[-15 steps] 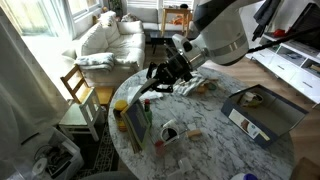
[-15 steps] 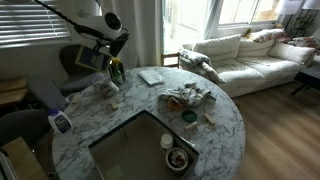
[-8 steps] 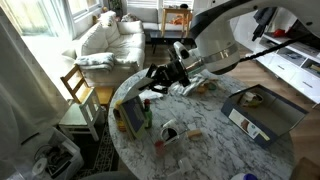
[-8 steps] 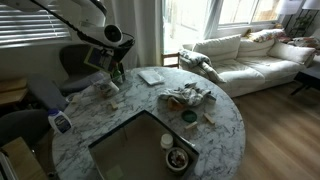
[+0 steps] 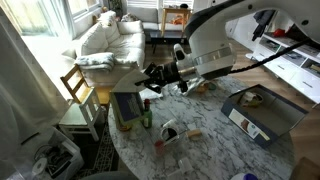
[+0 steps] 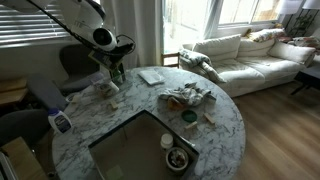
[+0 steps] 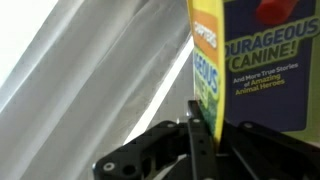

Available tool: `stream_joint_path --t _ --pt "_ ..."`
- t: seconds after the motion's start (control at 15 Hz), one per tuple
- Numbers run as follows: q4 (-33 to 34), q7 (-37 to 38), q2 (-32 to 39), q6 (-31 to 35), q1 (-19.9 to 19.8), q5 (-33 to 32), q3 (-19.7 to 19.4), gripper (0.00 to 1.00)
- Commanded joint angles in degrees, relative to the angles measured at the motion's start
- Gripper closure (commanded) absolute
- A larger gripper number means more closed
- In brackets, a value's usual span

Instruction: Put the yellow book in the clear container on the left

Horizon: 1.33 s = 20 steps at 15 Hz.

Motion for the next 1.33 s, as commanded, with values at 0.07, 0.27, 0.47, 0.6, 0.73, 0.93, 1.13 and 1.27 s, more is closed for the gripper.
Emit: stream_joint_path --t 0.07,0.27,0.47,0.6,0.73,0.93,1.13,1.27 --pt "-1.72 -3.64 0.40 4.94 1.36 6.69 0.62 1.00" --pt "-1.67 -3.41 0.58 9.16 2.88 9.54 0.43 1.00" --pt "0.22 -2.21 0.97 12.71 5.19 11.64 -1.13 1.00" --pt "0.84 -4.07 1.06 14.85 5.84 14.73 -0.94 1.00" --pt "3.17 -0.58 1.41 17.85 9.00 13.57 -3.34 1.00" --pt "5.21 -1.83 2.21 23.05 11.35 17.86 -3.86 1.00" --pt "7.02 -1.33 3.01 26.99 14.27 20.99 -5.56 1.00" --pt "8.22 -0.72 3.82 29.39 16.48 22.33 -7.08 1.00"
